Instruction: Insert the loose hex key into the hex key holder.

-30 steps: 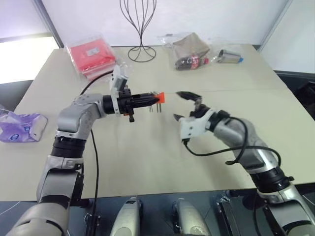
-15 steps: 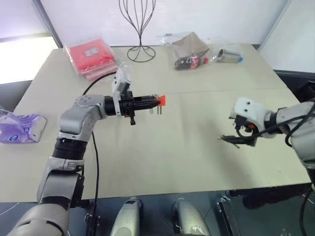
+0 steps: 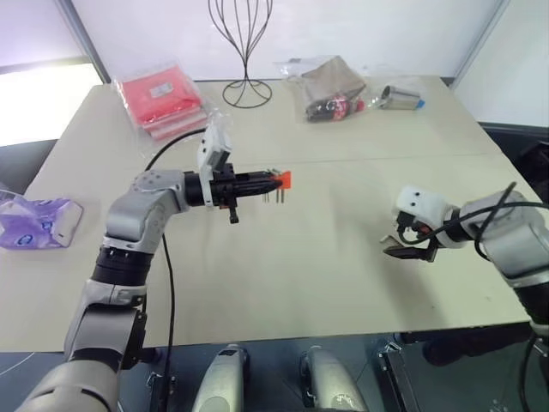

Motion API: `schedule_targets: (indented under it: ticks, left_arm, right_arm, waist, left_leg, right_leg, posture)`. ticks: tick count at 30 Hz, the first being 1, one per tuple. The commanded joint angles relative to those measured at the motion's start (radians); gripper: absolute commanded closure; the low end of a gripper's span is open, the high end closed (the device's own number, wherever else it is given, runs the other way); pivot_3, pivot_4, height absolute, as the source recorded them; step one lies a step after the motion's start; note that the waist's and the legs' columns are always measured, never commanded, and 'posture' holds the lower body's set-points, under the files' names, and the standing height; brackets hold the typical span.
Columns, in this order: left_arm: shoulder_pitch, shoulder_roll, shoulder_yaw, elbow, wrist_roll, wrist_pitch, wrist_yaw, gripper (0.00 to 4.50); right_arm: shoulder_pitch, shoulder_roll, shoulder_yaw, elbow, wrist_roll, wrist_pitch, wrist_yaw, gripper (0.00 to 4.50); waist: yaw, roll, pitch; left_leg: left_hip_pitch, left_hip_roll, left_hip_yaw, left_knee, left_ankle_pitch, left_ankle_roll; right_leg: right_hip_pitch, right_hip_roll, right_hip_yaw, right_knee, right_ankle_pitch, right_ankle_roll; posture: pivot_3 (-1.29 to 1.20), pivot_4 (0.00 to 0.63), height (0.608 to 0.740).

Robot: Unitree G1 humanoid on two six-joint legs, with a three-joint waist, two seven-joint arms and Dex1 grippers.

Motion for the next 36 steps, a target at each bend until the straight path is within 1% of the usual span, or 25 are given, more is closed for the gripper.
schedule_targets:
  ticks: [1, 5, 8, 10, 11, 12, 15, 16, 20, 22, 25, 27, 28, 30, 31, 33, 34, 36]
  left_arm:
    - [0.002, 0.007, 0.021, -0.047, -0.015, 0.006, 0.013, 4.5]
    - [0.009, 0.011, 0.026, -0.06, -0.016, 0.012, 0.025, 4.5]
    - [0.012, 0.013, 0.029, -0.065, -0.017, 0.014, 0.03, 4.5]
    - [0.014, 0.014, 0.03, -0.068, -0.018, 0.015, 0.033, 4.5]
    - [0.014, 0.014, 0.031, -0.07, -0.018, 0.016, 0.035, 4.5]
    - [0.014, 0.014, 0.031, -0.07, -0.018, 0.015, 0.036, 4.5]
    - [0.013, 0.013, 0.031, -0.069, -0.019, 0.014, 0.04, 4.5]
    - [0.013, 0.013, 0.03, -0.069, -0.018, 0.013, 0.041, 4.5]
    - [0.012, 0.013, 0.031, -0.067, -0.017, 0.012, 0.044, 4.5]
    - [0.014, 0.013, 0.032, -0.069, -0.019, 0.014, 0.045, 4.5]
    - [0.013, 0.011, 0.031, -0.065, -0.019, 0.014, 0.045, 4.5]
    - [0.011, 0.008, 0.029, -0.058, -0.017, 0.012, 0.044, 4.5]
    - [0.009, 0.007, 0.028, -0.055, -0.016, 0.012, 0.044, 4.5]
    - [0.003, 0.004, 0.022, -0.049, -0.012, 0.011, 0.041, 4.5]
    - [0.0, 0.003, 0.02, -0.045, -0.011, 0.011, 0.04, 4.5]
    - [-0.005, 0.003, 0.019, -0.036, -0.008, 0.01, 0.038, 4.5]
    - [-0.009, 0.006, 0.016, -0.03, -0.005, 0.01, 0.034, 4.5]
    - [-0.014, 0.008, 0.011, -0.019, 0.0, 0.007, 0.028, 4.5]
  right_arm:
    - [-0.029, 0.01, 0.004, 0.059, 0.0, -0.035, -0.013, 0.03]
    - [-0.038, 0.018, 0.021, 0.125, -0.009, -0.07, -0.02, 0.03]
    - [-0.042, 0.025, 0.031, 0.158, -0.011, -0.079, -0.02, 0.8]
    - [-0.046, 0.031, 0.037, 0.178, -0.011, -0.083, -0.019, 1.79]
    - [-0.047, 0.033, 0.041, 0.188, -0.012, -0.086, -0.019, 2.35]
    - [-0.048, 0.035, 0.043, 0.198, -0.015, -0.09, -0.021, 2.76]
    - [-0.052, 0.04, 0.046, 0.217, -0.018, -0.092, -0.021, 4.32]
    - [-0.051, 0.04, 0.046, 0.218, -0.017, -0.093, -0.02, 4.42]
    - [-0.038, 0.047, 0.023, 0.189, 0.005, -0.076, -0.024, 4.42]
    - [-0.012, 0.075, -0.038, 0.157, 0.028, -0.185, -0.08, 4.42]
    - [-0.024, 0.182, -0.15, 0.136, 0.057, -0.256, -0.24, 4.42]
    - [-0.017, 0.273, -0.222, 0.091, 0.066, -0.44, -0.375, 4.42]
    - [-0.018, 0.31, -0.238, 0.071, 0.052, -0.488, -0.438, 4.42]
    - [-0.033, 0.428, -0.278, -0.011, 0.078, -0.473, -0.561, 4.42]
    - [-0.041, 0.493, -0.293, -0.058, 0.094, -0.456, -0.623, 4.42]
    - [-0.047, 0.571, -0.3, -0.122, 0.087, -0.463, -0.704, 4.42]
    - [-0.049, 0.619, -0.289, -0.163, 0.063, -0.522, -0.762, 4.42]
    - [-0.047, 0.679, -0.256, -0.215, 0.024, -0.608, -0.833, 4.42]
  waist:
    - [0.0, 0.0, 0.0]
    - [0.0, 0.0, 0.0]
    - [0.0, 0.0, 0.0]
    - [0.0, 0.0, 0.0]
    - [0.0, 0.0, 0.0]
    - [0.0, 0.0, 0.0]
    - [0.0, 0.0, 0.0]
    - [0.0, -0.001, 0.0]
    - [0.0, -0.001, -0.001]
    - [0.001, -0.002, -0.001]
    - [-0.012, -0.002, -0.001]
    - [-0.022, -0.002, 0.0]
    - [-0.025, -0.001, 0.0]
    - [-0.026, -0.001, 0.0]
    - [-0.027, -0.001, 0.0]
    - [-0.027, -0.001, 0.0]
    - [-0.026, -0.001, 0.0]
    - [-0.021, -0.001, 0.0]
  left_leg:
    - [0.0, 0.0, 0.0, 0.0, 0.0, 0.0]
    - [0.0, 0.0, 0.0, 0.0, 0.0, 0.0]
    - [0.0, 0.0, 0.0, 0.001, 0.0, 0.0]
    - [0.0, 0.0, 0.0, 0.001, 0.0, 0.0]
    - [0.0, 0.0, -0.001, 0.002, 0.0, 0.0]
    - [0.0, 0.0, -0.001, 0.002, 0.0, 0.0]
    - [0.001, 0.0, -0.001, 0.002, 0.0, 0.0]
    - [0.001, 0.0, -0.001, 0.002, 0.0, 0.0]
    - [0.001, 0.0, -0.001, 0.002, 0.0, 0.0]
    - [0.001, 0.0, -0.001, 0.002, 0.0, 0.0]
    - [0.001, 0.0, 0.0, 0.002, 0.0, 0.0]
    - [0.002, 0.0, 0.0, 0.002, 0.0, 0.0]
    - [0.002, 0.0, 0.0, 0.001, 0.0, 0.0]
    - [0.001, 0.0, 0.0, -0.001, 0.0, 0.0]
    - [0.001, 0.001, -0.001, -0.001, 0.0, 0.0]
    - [-0.001, 0.001, -0.001, -0.001, 0.001, -0.001]
    - [-0.003, 0.001, -0.002, -0.001, 0.001, -0.001]
    - [-0.006, 0.0, -0.002, 0.0, 0.001, -0.002]
  right_leg:
    - [0.0, 0.0, 0.0, 0.0, 0.0, 0.0]
    - [0.0, 0.0, 0.0, 0.0, 0.0, 0.0]
    - [0.001, 0.0, -0.001, 0.0, 0.0, 0.0]
    - [0.001, 0.0, -0.001, 0.0, 0.0, 0.0]
    - [0.001, 0.0, -0.001, 0.0, 0.0, 0.0]
    - [0.001, 0.0, -0.001, 0.0, 0.0, 0.0]
    - [0.002, 0.0, -0.001, 0.0, 0.0, 0.0]
    - [0.002, 0.0, -0.001, 0.0, 0.0, 0.0]
    - [0.003, 0.0, -0.001, 0.0, 0.0, 0.0]
    - [0.003, 0.0, -0.001, 0.0, 0.0, 0.0]
    - [0.002, 0.001, 0.0, 0.0, 0.0, 0.0]
    - [0.001, 0.001, 0.001, 0.002, 0.0, 0.0]
    - [0.001, 0.001, 0.001, 0.003, 0.0, 0.0]
    - [-0.001, 0.002, 0.001, 0.004, 0.0, 0.0]
    - [-0.001, 0.002, 0.001, 0.004, 0.0, 0.0]
    - [-0.004, 0.002, 0.001, 0.004, 0.0, 0.0]
    - [-0.005, 0.002, 0.001, 0.004, 0.0, 0.0]
    - [-0.007, 0.001, 0.0, 0.004, 0.0, 0.0]
  posture:
    - [0.0, 0.15, 0.74]
    - [0.0, 0.15, 0.74]
    - [0.0, 0.15, 0.74]
    - [0.0, 0.15, 0.74]
    - [0.0, 0.15, 0.74]
    - [0.0, 0.15, 0.74]
    - [0.0, 0.15, 0.74]
    - [0.0, 0.15, 0.74]
    - [0.0, 0.15, 0.74]
    - [0.0, 0.15, 0.74]
    - [0.0, 0.15, 0.74]
    - [0.0, 0.15, 0.74]
    - [0.0, 0.15, 0.74]
    - [0.0, 0.15, 0.74]
    - [0.0, 0.15, 0.74]
    - [0.0, 0.15, 0.74]
    - [0.0, 0.15, 0.74]
    - [0.0, 0.15, 0.74]
